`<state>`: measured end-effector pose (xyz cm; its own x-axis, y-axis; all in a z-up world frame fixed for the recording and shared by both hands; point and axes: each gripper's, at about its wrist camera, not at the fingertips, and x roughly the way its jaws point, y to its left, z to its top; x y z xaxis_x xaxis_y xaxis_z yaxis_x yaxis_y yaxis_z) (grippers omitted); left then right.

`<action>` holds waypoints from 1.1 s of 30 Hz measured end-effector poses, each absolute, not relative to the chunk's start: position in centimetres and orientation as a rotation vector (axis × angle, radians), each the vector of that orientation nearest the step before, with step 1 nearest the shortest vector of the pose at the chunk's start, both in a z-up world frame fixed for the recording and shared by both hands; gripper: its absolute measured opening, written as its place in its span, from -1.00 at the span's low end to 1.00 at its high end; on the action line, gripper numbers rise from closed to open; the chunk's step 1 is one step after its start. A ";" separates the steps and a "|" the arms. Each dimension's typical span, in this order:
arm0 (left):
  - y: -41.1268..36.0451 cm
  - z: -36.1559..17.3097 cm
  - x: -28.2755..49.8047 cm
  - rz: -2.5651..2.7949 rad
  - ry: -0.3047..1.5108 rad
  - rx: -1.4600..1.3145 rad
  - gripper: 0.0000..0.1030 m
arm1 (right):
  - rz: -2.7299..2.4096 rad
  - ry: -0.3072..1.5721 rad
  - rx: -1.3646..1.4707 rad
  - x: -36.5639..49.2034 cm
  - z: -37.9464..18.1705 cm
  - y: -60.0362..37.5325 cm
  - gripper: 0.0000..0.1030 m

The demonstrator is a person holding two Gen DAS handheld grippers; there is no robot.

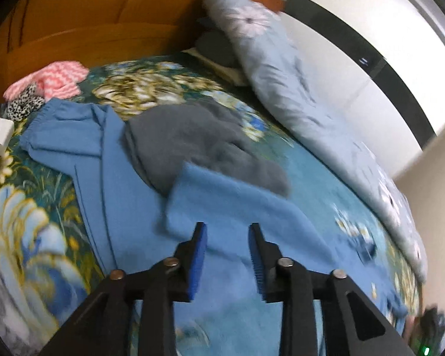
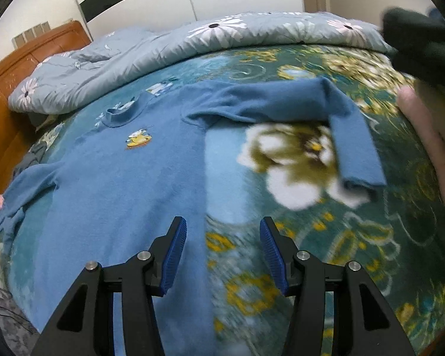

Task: Fold clothes

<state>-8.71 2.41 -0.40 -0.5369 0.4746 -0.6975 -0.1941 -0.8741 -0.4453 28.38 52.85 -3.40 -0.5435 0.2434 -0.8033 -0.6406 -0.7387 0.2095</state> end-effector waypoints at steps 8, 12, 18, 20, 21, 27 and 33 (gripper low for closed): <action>13.6 -4.3 2.6 1.962 -0.178 -1.354 0.02 | 2.335 0.901 -1.135 32.1 -5.2 51.3 0.03; 16.9 -6.8 6.0 1.866 -0.080 -1.428 0.02 | 2.393 0.947 -1.169 32.8 -5.5 49.7 0.03; 17.5 -7.6 8.7 1.869 -0.013 -1.432 0.06 | 2.458 0.961 -1.204 34.1 -5.6 48.1 -0.13; 17.1 -7.6 9.1 1.837 -0.040 -1.444 0.07 | 2.467 0.987 -1.210 34.4 -5.7 48.0 -0.63; 17.0 -7.7 9.3 1.820 -0.054 -1.450 0.07 | 2.469 1.011 -1.209 34.6 -5.8 48.0 -0.73; 16.0 -8.1 10.3 1.762 -0.129 -1.488 -0.15 | 2.462 1.065 -1.152 35.6 -5.5 48.2 -0.85; 15.5 -8.2 10.3 1.828 -0.133 -1.505 -0.89 | 2.435 1.046 -1.115 36.8 -4.6 48.6 -0.85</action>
<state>10.33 15.50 -8.22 -0.0262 0.5973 -0.8016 -0.4753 -0.7129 -0.5157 36.83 48.61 -4.64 -0.6694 -0.0543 -0.7409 -0.5001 -0.7045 0.5035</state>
